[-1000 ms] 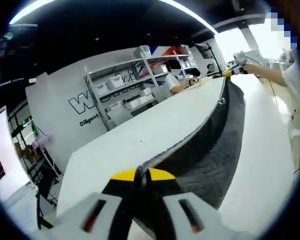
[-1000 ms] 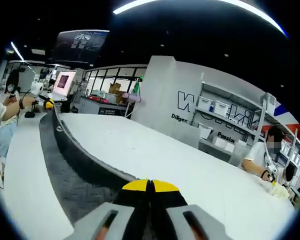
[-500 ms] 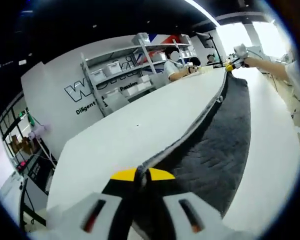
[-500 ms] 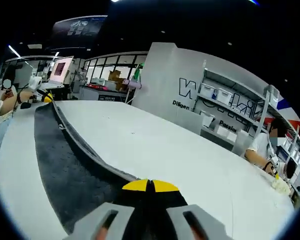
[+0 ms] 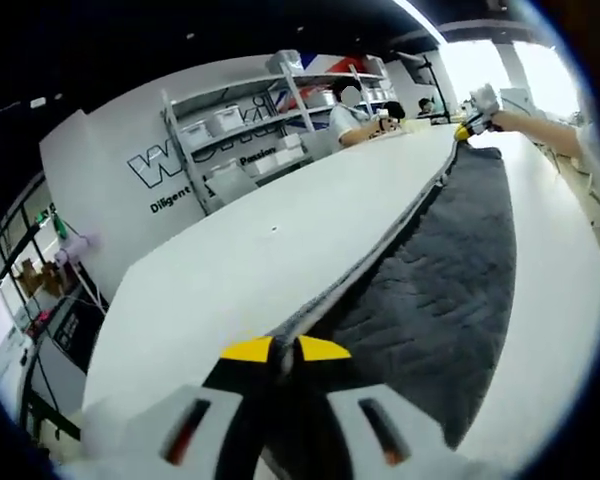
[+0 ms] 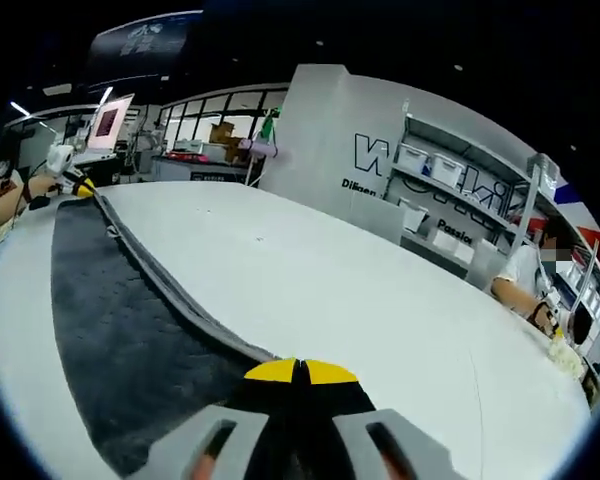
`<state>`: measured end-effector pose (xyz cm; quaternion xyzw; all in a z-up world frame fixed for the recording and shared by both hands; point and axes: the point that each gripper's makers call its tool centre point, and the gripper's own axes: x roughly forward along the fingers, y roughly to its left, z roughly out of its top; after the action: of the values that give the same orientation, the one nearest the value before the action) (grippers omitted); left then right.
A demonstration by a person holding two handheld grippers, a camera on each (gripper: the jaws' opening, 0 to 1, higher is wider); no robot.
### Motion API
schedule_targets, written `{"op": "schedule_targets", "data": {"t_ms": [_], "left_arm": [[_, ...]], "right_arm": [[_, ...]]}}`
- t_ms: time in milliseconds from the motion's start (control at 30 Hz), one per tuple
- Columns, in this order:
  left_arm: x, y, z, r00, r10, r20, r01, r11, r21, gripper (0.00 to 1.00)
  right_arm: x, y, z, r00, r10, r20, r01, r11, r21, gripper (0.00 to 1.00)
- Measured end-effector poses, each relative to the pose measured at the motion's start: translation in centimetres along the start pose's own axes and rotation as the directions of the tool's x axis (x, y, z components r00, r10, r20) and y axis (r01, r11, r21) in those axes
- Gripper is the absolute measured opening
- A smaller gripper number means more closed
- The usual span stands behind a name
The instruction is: Fold the towel on the table until its edges align and the towel forms a compact rectangular stack.
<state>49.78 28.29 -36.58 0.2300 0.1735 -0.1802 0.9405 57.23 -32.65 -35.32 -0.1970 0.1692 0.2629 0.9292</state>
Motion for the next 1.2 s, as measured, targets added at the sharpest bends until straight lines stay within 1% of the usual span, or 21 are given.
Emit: {"op": "schedule_targets", "data": {"t_ms": [233, 533, 633, 733, 867, 967, 1100, 1200], "left_arm": [[0.4, -0.1, -0.6, 1.000, -0.003, -0.010, 0.003, 1.000, -0.016, 0.10], [0.4, 0.1, -0.6, 1.000, 0.010, -0.006, -0.010, 1.000, -0.020, 0.11], [0.3, 0.2, -0.7, 1.000, 0.009, -0.006, -0.010, 1.000, -0.028, 0.13], [0.2, 0.3, -0.6, 1.000, 0.017, 0.004, -0.016, 0.999, -0.039, 0.14], [-0.4, 0.8, 0.1, 0.998, 0.046, 0.038, -0.045, 0.998, -0.041, 0.18], [-0.8, 1.1, 0.4, 0.997, 0.061, 0.055, -0.058, 0.997, -0.045, 0.21], [-1.3, 1.3, 0.7, 0.995, 0.071, 0.066, -0.067, 0.996, -0.050, 0.25], [-1.9, 1.5, 0.9, 0.994, 0.078, 0.081, -0.073, 0.995, -0.063, 0.27]], "right_arm": [[0.3, 0.2, -1.2, 1.000, 0.001, -0.012, -0.001, 1.000, 0.020, 0.01], [0.7, 0.3, -1.4, 1.000, 0.000, -0.011, 0.000, 0.999, 0.041, 0.01], [0.5, 0.1, -1.2, 1.000, -0.011, 0.001, 0.011, 0.998, 0.058, 0.01], [0.3, 0.3, -1.1, 1.000, -0.010, 0.020, 0.008, 0.997, 0.080, 0.07], [-0.1, 0.2, -1.1, 0.999, -0.028, 0.016, 0.027, 0.998, 0.065, 0.11], [-0.7, 0.2, -0.6, 0.998, -0.042, 0.046, 0.038, 0.996, 0.079, 0.12], [-1.5, 0.4, -0.1, 0.997, -0.044, 0.070, 0.038, 0.996, 0.085, 0.13], [-2.5, 0.8, 0.5, 0.994, -0.040, 0.099, 0.031, 0.995, 0.091, 0.14]]}}
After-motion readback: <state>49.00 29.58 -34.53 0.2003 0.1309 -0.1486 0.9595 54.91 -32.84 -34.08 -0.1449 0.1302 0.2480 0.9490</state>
